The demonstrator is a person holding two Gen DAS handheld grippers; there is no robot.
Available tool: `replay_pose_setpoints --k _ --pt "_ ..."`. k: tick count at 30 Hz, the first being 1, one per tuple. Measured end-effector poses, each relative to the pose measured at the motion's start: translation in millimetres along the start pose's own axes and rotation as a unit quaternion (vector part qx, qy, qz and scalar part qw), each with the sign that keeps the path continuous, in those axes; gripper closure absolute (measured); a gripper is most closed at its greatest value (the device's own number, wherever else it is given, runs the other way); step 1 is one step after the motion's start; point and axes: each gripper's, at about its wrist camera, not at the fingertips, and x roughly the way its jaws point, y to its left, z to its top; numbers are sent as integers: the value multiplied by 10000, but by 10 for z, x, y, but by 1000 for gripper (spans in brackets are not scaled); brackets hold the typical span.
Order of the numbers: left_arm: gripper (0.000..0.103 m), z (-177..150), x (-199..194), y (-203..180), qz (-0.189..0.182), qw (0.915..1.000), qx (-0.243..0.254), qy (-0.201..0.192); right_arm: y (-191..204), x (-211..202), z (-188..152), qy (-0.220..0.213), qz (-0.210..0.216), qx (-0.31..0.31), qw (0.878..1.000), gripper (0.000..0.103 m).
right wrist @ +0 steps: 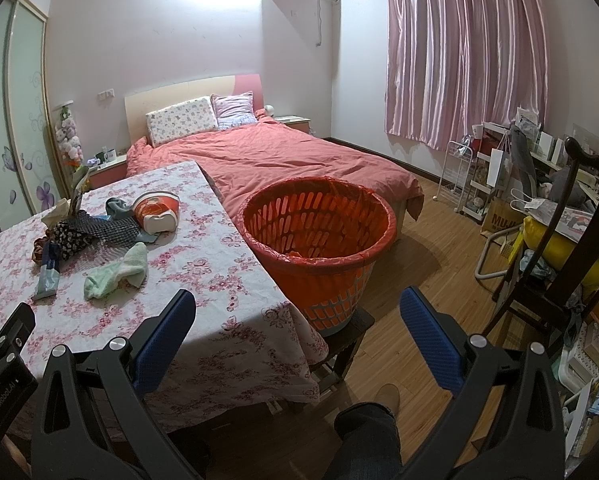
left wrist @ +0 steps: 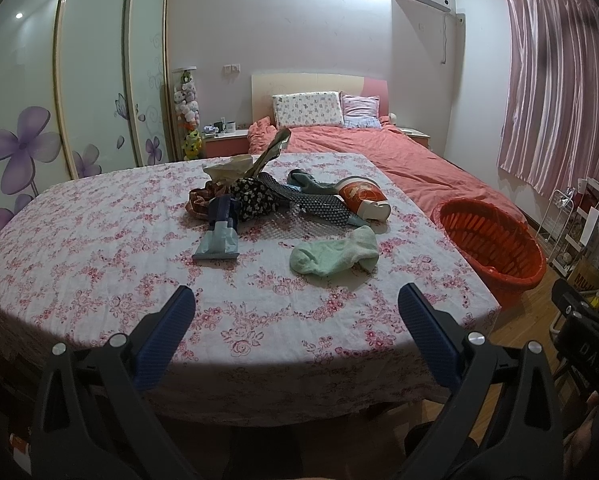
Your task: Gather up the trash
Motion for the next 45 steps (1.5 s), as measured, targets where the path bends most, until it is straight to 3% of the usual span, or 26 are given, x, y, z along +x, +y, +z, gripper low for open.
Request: replay_pose_setpoints --k 10,19,24,28,31,39,42,45 --pt "4 72 319 317 93 9992 -312 225 145 174 44 67 217 -155 9996 2" --pt "4 313 887 887 457 9963 -611 403 589 580 187 371 924 -315 9945 2" --pt "4 445 1210 1050 435 9963 -569 471 943 733 242 386 1345 -545 9887 3" --pt "7 506 1516 1119 382 9956 -544 660 1217 972 239 602 1574 -754 9828 11" --pt "12 525 1721 1175 298 9939 -612 863 1399 1193 192 1049 1757 -795 9756 15" --pt "18 489 2025 1226 147 9905 -670 1194 1585 1460 113 1571 1800 -927 9666 30" --pt "22 498 2091 1202 116 9897 -647 1274 1623 1503 96 1562 1749 -1009 9669 42" --pt "31 496 2173 1194 87 9882 -633 1392 1622 1493 106 1572 1824 -1042 9650 66"
